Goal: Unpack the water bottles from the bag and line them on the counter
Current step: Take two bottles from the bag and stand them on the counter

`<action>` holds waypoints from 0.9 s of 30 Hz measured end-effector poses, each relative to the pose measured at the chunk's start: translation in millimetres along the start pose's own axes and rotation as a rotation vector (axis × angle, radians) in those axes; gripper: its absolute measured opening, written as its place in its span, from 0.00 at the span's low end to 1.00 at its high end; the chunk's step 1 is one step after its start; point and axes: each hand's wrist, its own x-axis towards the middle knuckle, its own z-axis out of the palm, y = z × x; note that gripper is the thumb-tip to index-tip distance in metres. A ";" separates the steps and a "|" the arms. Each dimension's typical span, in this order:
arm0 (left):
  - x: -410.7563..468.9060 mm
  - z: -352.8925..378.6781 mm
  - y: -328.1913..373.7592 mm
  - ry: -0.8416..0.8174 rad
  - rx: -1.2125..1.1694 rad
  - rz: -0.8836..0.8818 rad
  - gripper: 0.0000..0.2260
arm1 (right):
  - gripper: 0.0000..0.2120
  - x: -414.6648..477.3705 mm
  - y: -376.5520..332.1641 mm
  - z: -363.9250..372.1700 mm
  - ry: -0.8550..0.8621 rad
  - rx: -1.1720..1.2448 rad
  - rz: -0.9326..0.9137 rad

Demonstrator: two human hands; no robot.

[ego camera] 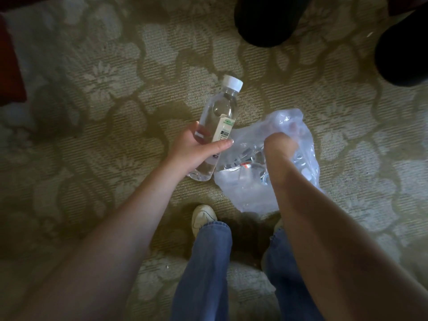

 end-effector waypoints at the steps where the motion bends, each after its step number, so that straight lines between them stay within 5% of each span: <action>1: -1.6 -0.1 0.1 0.003 -0.004 -0.003 0.33 | 0.17 0.4 6.9 -1.9 -0.027 -0.020 0.000; 7: -19.2 5.0 4.9 0.000 -0.024 -0.022 0.19 | 0.14 -27.2 36.6 -14.5 -0.057 -0.245 -0.196; 10: -29.6 7.9 9.3 -0.011 -0.013 -0.097 0.25 | 0.22 -46.3 46.4 -18.7 -0.003 -0.253 -0.287; 13: -43.9 7.2 16.7 0.000 0.005 -0.135 0.22 | 0.16 -69.8 48.6 -26.6 0.062 -0.322 -0.508; 19: -82.7 -3.4 45.8 0.017 0.064 -0.152 0.24 | 0.11 -128.6 31.9 -79.7 0.108 -0.127 -0.589; 27: -150.9 -14.7 132.5 0.060 0.051 -0.092 0.21 | 0.18 -201.8 -46.5 -186.0 0.104 0.028 -0.650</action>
